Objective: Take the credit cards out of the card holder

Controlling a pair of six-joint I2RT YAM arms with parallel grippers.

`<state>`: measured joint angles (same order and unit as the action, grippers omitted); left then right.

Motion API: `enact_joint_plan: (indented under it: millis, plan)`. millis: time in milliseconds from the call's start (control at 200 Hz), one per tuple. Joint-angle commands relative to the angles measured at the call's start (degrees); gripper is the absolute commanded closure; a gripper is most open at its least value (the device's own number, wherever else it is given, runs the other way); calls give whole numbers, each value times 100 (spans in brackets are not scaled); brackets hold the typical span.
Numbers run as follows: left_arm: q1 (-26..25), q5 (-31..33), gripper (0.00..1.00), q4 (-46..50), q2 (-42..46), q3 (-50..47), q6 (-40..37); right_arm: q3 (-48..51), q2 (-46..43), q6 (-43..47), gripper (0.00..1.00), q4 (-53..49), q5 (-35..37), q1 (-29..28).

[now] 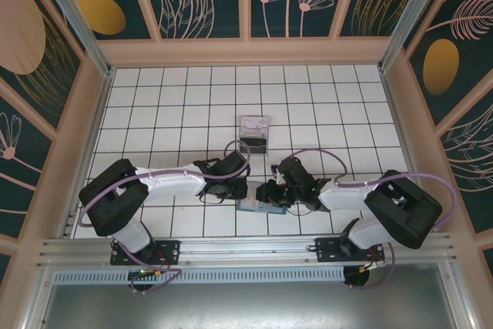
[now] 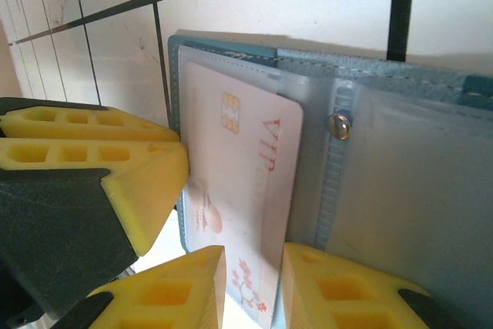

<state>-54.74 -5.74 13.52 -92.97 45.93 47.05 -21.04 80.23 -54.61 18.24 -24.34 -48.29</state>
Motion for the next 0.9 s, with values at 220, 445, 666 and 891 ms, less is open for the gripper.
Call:
enact_joint_plan:
  millis: [220,445,666,891]
  plan:
    - [0,-156,84,70,-248,-102,-17,88,90,-53,74,857,-198,69]
    - [5,-112,84,103,-176,-133,17,270,-357,-190,76,1121,-145,127]
    - [1,-165,84,179,-103,11,6,417,-534,-155,77,1373,-275,324]
    - [-1,-279,84,125,-107,87,15,320,13,-152,79,1565,-470,382]
